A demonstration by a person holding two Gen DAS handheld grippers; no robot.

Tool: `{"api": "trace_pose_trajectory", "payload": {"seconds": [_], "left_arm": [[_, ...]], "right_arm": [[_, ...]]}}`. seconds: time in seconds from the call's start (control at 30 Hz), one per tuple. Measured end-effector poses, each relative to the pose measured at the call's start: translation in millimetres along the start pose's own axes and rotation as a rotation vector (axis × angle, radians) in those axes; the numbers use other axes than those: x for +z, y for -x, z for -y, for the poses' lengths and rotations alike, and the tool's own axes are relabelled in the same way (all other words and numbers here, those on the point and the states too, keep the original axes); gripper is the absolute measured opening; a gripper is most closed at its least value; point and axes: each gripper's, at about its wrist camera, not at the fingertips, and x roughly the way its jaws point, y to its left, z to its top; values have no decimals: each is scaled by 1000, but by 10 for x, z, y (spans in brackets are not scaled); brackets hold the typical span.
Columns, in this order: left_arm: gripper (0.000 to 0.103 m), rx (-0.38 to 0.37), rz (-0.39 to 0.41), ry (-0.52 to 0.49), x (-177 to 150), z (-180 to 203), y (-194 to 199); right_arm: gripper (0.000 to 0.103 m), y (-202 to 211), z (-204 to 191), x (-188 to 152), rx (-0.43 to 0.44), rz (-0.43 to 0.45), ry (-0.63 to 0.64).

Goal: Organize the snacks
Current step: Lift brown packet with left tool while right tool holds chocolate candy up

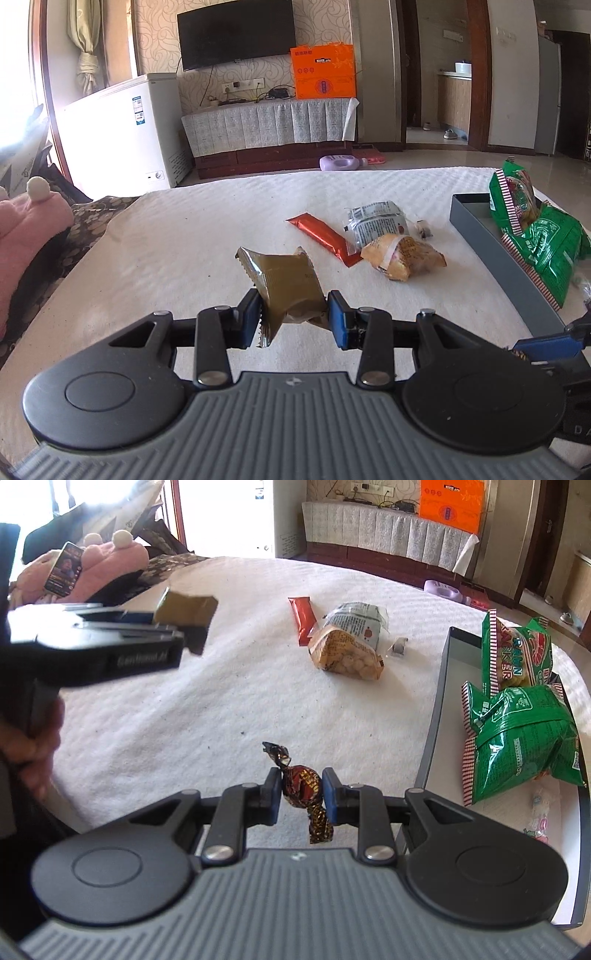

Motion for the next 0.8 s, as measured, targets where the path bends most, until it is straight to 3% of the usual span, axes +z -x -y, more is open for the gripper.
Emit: {"api": "trace_pose_trajectory", "payload": {"seconds": [0.17,0.8], "left_arm": [[45,-16,46,11,29,4,-11],[45,-12,41,-63,62,154,-212]], "right_arm": [[27,94,49,-22,-8,24,-3],[27,85,104,-16,-11,31,-18]]}}
